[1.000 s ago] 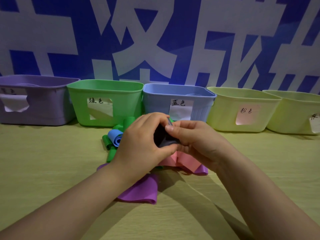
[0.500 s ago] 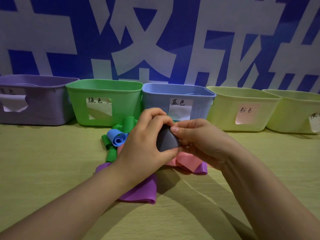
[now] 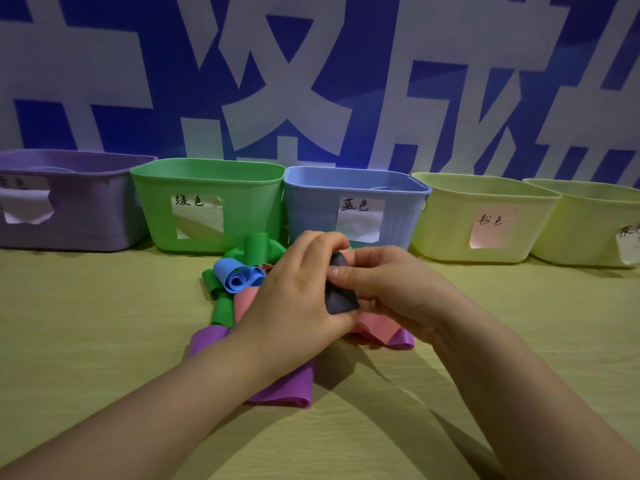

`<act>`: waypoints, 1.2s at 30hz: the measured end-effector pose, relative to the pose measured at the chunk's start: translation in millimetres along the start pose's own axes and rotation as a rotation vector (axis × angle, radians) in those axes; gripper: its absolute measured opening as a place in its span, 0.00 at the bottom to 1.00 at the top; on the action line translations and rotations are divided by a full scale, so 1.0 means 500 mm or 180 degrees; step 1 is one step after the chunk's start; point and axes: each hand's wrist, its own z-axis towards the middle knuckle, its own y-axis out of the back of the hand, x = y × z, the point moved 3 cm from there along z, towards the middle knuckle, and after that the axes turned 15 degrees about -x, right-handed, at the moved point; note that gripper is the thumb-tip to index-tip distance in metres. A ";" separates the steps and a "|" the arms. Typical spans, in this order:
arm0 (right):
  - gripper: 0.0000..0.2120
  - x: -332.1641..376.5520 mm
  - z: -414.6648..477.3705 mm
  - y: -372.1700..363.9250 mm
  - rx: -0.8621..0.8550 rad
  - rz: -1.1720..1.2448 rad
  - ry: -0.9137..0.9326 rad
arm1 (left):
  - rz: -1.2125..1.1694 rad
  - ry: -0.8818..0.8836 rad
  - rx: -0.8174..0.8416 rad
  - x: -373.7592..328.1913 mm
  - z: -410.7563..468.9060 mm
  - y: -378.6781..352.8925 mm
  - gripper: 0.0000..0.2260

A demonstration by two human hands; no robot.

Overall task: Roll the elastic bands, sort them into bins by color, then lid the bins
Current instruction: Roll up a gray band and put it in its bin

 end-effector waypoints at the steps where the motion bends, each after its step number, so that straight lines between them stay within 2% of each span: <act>1: 0.09 -0.002 0.001 -0.001 -0.0040 0.0046 -0.0034 | 0.0017 -0.0012 0.0008 0.001 -0.001 -0.002 0.23; 6: 0.01 -0.002 0.002 0.006 -0.0176 0.0020 -0.0066 | 0.0010 -0.0119 -0.0012 0.003 -0.003 -0.004 0.20; 13: 0.05 0.005 -0.002 0.006 -0.0075 0.0209 -0.0019 | -0.0186 0.0117 -0.0122 0.006 -0.001 0.006 0.22; 19: 0.08 0.007 0.000 0.008 0.0081 0.0414 -0.0109 | -0.0225 -0.0158 -0.0060 0.003 0.005 0.008 0.15; 23: 0.08 0.009 0.000 0.015 0.0199 0.0639 -0.0273 | -0.0052 -0.0143 -0.0045 0.004 0.005 0.009 0.15; 31: 0.09 0.008 0.001 0.020 0.0271 0.1021 -0.0484 | -0.0174 -0.0168 0.0077 0.004 0.012 0.014 0.16; 36: 0.09 0.002 0.007 0.018 0.0286 0.0735 -0.0277 | -0.0189 -0.0182 -0.0050 0.000 0.013 0.017 0.15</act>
